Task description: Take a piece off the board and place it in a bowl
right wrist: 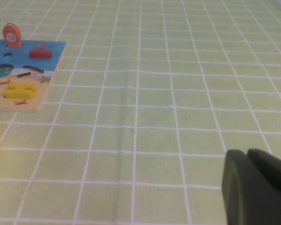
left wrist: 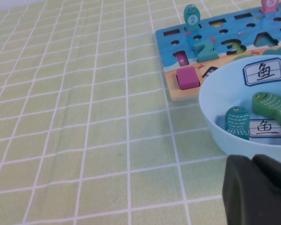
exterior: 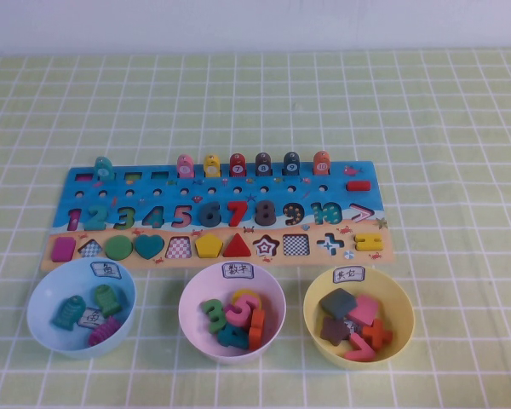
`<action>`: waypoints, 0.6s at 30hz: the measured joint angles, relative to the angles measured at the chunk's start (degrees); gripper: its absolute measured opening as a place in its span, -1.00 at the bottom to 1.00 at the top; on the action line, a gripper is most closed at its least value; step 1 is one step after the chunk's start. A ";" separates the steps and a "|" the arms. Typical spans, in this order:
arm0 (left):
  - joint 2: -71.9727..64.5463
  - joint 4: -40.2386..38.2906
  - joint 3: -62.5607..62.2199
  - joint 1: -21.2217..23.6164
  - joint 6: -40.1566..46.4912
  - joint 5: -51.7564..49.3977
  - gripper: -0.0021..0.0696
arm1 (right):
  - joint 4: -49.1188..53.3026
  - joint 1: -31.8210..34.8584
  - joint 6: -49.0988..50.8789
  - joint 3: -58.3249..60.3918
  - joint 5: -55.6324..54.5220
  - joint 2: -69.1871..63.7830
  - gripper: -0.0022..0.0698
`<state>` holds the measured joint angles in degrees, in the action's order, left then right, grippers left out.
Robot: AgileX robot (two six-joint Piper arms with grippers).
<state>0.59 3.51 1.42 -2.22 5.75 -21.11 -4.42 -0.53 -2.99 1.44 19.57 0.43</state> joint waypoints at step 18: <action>0.00 0.00 0.00 0.00 0.00 0.00 -0.96 | -0.77 0.09 -7.53 0.00 1.10 0.00 -0.99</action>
<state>0.59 3.51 1.42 -2.22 5.75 -21.11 -5.19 -0.44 -10.52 1.44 20.67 0.43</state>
